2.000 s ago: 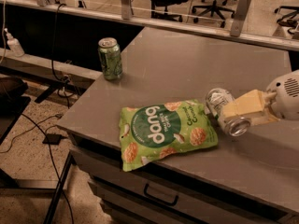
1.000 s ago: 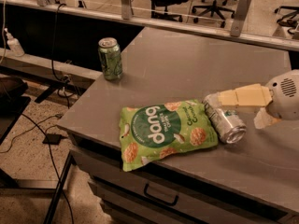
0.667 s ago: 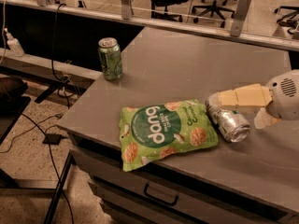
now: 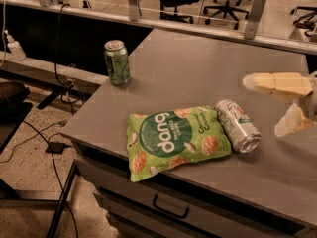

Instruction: Move 7up can near green rice chip bag

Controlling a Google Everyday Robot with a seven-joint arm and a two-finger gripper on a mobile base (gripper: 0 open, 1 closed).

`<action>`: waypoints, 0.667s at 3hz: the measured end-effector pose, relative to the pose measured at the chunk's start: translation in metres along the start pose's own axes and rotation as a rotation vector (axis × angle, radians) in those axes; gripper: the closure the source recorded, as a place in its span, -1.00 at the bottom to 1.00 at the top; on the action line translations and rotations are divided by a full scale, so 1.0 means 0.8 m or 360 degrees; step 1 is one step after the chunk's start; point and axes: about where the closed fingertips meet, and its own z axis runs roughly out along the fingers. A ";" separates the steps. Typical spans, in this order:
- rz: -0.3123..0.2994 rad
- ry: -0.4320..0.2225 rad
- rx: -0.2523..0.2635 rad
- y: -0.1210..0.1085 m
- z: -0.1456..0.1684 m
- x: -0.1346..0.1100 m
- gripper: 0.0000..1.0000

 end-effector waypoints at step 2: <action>0.0240 0.0105 0.0154 -0.004 -0.028 0.016 -1.00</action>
Offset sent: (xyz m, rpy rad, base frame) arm 0.0047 -0.0161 0.0162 0.1233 0.0449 -0.1005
